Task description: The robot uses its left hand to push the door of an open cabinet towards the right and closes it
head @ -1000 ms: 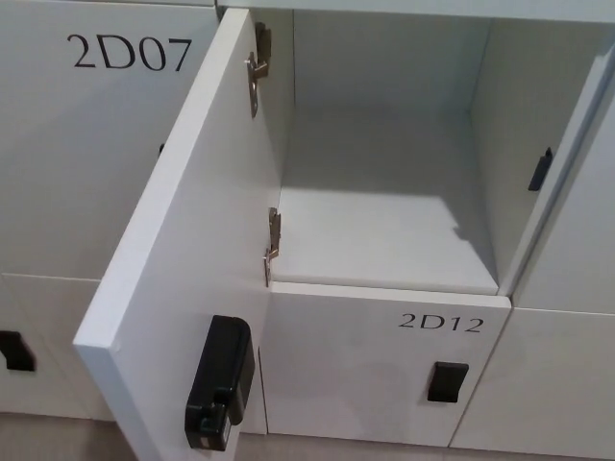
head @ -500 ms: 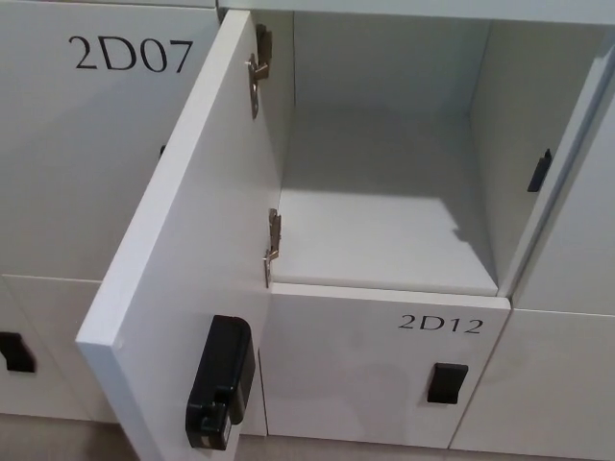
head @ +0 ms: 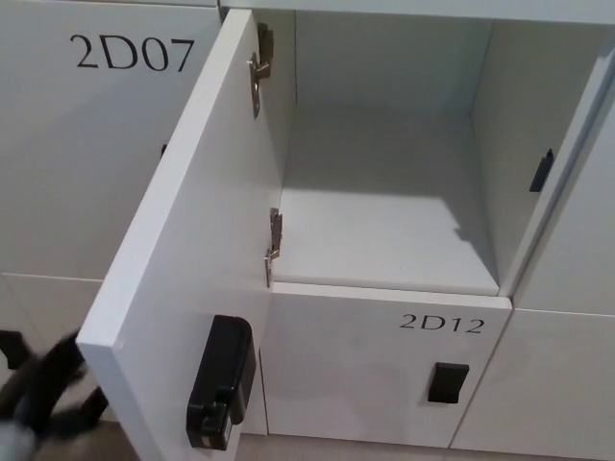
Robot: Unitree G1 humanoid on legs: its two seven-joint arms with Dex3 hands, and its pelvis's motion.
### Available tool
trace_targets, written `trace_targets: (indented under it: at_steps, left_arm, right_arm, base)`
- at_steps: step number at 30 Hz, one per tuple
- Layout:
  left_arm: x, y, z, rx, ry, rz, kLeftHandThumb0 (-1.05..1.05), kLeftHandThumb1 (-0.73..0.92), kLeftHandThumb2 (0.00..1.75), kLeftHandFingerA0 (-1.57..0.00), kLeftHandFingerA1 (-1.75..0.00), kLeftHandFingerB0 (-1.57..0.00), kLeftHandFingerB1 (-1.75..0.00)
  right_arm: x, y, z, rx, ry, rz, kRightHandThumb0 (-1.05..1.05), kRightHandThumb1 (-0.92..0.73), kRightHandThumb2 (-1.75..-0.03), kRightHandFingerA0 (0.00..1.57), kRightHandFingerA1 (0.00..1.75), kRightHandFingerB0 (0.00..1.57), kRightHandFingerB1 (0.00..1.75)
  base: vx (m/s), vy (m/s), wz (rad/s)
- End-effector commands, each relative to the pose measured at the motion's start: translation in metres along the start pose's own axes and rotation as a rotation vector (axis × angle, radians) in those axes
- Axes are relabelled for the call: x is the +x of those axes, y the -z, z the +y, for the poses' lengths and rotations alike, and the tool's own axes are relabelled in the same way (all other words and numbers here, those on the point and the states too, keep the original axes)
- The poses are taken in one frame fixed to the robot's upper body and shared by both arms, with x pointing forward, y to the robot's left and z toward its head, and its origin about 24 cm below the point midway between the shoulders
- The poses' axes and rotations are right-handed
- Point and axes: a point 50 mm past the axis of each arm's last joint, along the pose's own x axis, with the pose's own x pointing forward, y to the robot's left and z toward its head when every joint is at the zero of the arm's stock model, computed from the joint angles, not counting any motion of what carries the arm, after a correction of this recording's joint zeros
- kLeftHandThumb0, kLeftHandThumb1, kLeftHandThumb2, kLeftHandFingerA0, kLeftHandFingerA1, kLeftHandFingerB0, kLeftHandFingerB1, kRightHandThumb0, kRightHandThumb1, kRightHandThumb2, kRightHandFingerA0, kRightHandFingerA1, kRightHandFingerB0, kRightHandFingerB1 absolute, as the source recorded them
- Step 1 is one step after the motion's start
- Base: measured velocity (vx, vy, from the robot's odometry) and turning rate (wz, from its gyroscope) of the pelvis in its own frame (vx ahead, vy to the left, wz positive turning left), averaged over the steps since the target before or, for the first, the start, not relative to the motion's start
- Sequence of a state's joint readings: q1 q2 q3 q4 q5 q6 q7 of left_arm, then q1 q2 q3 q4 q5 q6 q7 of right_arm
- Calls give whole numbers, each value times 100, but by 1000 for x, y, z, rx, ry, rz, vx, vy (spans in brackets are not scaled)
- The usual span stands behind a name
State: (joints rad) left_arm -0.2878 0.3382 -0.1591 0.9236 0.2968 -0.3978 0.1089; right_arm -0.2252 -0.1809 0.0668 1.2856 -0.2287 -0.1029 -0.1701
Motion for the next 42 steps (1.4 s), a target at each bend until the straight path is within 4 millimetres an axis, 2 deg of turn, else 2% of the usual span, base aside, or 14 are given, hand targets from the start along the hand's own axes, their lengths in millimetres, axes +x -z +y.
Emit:
trace_targets:
  at_steps: [1,2,11,15,17,18,22,23,26,29,34,37,38,42]
  left_arm:
    - [26,-78,2,159,-8,-281,-63,90,67,-34,-36,-28,-31]
    - [37,-120,-3,207,28,-384,-65,89,67,-33,-35,-28,-31]
    - [36,-261,-46,454,125,-725,-67,89,67,-39,-36,-30,-31]
    - [21,-325,-84,528,238,-819,-68,92,69,-31,-33,-25,-29]
    - [5,-356,-102,524,285,-893,-70,92,70,-29,-33,-25,-29]
    - [-43,-411,-131,512,409,-1106,-74,92,70,-26,-32,-24,-29]
    - [-115,-452,-153,483,519,-1404,-64,92,69,-36,-45,-27,-34]
    - [-124,-447,-155,460,535,-1452,-23,74,120,-13,-53,-9,-50]
    - [-129,-428,-159,442,569,-1476,-24,78,123,-1,-48,0,-46]
    - [-100,-380,-158,529,581,-1330,-67,91,108,0,-21,0,-16]
    - [-59,-290,-131,493,572,-1049,-90,89,104,-7,-38,-7,-36]
    - [-47,-244,-120,418,572,-902,-93,83,96,-13,-45,-11,-43]
    - [-42,-223,-116,362,585,-829,-63,89,68,-37,-35,-28,-30]
    - [-37,-160,-99,246,564,-649,-64,90,68,-37,-34,-28,-30]
  right_arm:
    - [1,1,-8,2,28,7,-43,-79,-64,48,40,43,37]
    - [2,0,-10,17,21,3,-49,-65,-99,40,56,29,49]
    - [3,-3,-15,41,4,-14,-52,-72,-105,35,54,22,47]
    - [1,5,-16,69,3,3,-49,-89,-66,37,38,31,34]
    - [1,6,-19,59,1,7,-50,-90,-66,36,38,31,33]
    - [2,0,-14,64,3,3,-52,-70,-102,35,54,22,46]
    - [3,-8,-12,59,1,-43,-50,-79,-64,46,38,46,36]
    - [3,-8,-14,51,3,-46,-50,-79,-64,46,38,46,36]
    - [2,-4,-18,32,6,-41,-50,-79,-64,46,38,46,36]
    - [1,4,-18,8,-2,-29,-50,-79,-64,46,38,46,36]
    - [0,5,-12,-4,-23,-33,-50,-79,-64,46,38,46,36]
    - [1,1,-13,4,-24,-40,-50,-79,-64,46,38,46,36]
    - [3,5,-17,86,66,110,-88,-79,-64,49,41,40,40]
    - [3,3,-18,92,23,65,-55,-71,-101,34,53,25,47]
  base:
    - [0,0,0]
    - [0,0,0]
    - [9,1,4]
    - [17,9,6]
    - [0,0,0]
    - [0,0,0]
    - [13,9,-5]
    - [0,0,0]
    - [0,0,0]
    - [0,0,0]
    - [0,0,0]
    - [0,0,0]
    - [0,0,0]
    - [0,0,0]
